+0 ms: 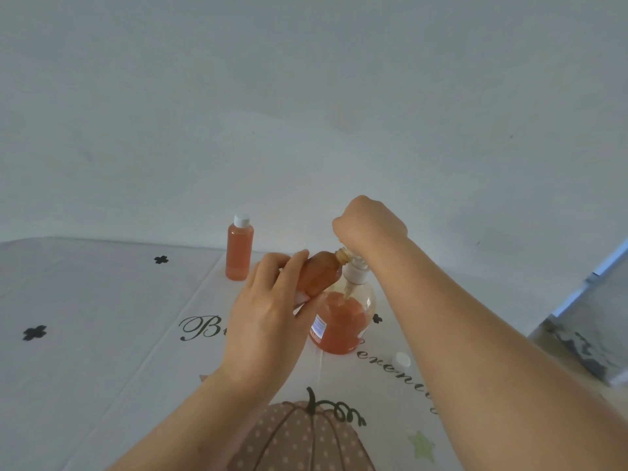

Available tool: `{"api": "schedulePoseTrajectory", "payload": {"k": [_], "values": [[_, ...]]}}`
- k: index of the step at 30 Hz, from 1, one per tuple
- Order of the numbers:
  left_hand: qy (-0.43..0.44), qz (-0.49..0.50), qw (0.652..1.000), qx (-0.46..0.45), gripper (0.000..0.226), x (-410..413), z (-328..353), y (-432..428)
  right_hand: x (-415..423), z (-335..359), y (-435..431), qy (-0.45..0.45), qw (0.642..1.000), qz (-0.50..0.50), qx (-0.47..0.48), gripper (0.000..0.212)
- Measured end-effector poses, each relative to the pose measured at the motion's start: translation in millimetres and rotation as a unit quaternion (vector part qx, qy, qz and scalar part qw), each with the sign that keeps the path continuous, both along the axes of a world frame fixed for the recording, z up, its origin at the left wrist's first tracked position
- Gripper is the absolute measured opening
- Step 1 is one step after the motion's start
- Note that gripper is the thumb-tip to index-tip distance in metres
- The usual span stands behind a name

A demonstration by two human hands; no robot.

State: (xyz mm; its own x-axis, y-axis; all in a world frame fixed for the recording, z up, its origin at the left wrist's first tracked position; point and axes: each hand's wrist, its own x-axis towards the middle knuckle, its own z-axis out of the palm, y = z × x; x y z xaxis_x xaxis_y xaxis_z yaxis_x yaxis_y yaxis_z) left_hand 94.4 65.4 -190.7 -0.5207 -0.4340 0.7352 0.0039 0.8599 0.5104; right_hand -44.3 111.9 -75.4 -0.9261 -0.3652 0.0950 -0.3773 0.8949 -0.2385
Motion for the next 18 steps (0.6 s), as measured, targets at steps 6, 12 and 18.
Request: {"api": "schedulePoseTrajectory", "payload": {"k": [6, 12, 18], "values": [[-0.044, -0.006, 0.999, 0.006, 0.042, 1.5, 6.8, 2.0, 1.2, 0.8, 1.7, 0.009, 1.0, 0.002, -0.004, 0.021], [-0.06, -0.001, 0.998, -0.021, 0.043, -0.1, 7.0, 0.4, 1.5, 0.7, 1.8, 0.016, 1.0, 0.005, -0.007, 0.022], [-0.057, 0.006, 0.998, -0.031, 0.04, -1.7, 4.2, 0.3, -1.2, -6.6, 0.6, 0.007, 1.0, -0.003, -0.018, 0.02]]}}
